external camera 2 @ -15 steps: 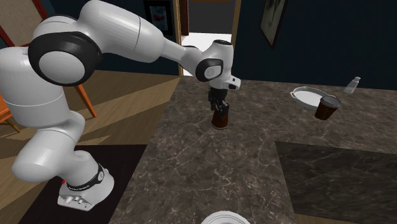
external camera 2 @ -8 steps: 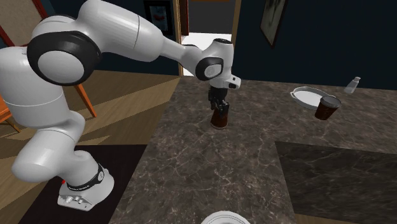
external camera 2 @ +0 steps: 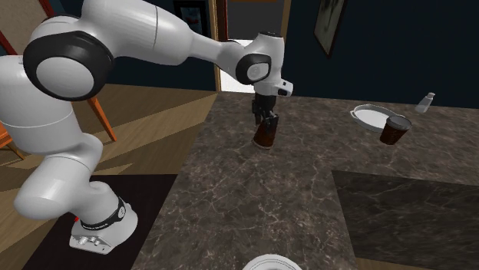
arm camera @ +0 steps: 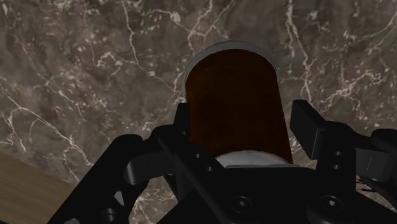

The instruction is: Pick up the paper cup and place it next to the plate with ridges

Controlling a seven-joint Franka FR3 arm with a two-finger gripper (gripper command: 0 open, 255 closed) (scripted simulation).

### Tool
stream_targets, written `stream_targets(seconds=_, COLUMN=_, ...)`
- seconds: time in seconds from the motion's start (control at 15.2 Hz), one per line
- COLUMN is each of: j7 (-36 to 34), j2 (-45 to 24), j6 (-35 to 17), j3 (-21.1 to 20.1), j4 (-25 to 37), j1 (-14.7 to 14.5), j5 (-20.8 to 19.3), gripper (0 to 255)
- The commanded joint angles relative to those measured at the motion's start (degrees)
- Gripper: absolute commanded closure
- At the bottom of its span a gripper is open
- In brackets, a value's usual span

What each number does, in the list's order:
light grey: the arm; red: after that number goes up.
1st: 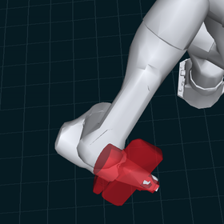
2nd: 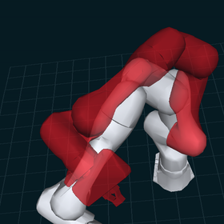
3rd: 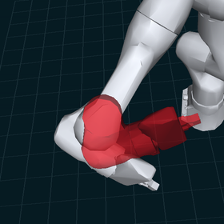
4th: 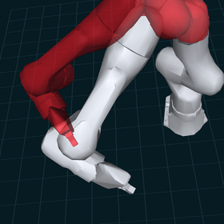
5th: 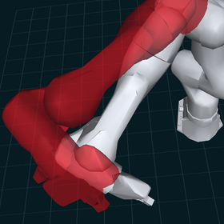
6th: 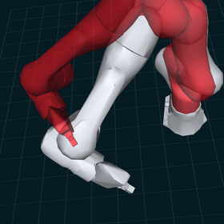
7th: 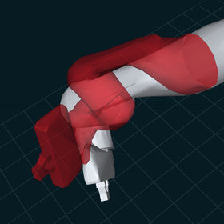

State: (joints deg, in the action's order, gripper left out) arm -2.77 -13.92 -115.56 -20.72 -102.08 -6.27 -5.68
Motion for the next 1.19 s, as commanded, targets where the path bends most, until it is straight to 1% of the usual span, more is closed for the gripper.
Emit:
stream_targets(seconds=0.0, j7=0.2, j2=0.7, j6=1.4, j3=-0.1, j4=0.8, j1=0.1, j5=0.3, gripper=255)
stream_targets(seconds=1.12, j7=0.9, j2=2.3, j6=13.9, j3=-0.4, j4=11.8, j1=-0.1, j5=1.2, gripper=255)
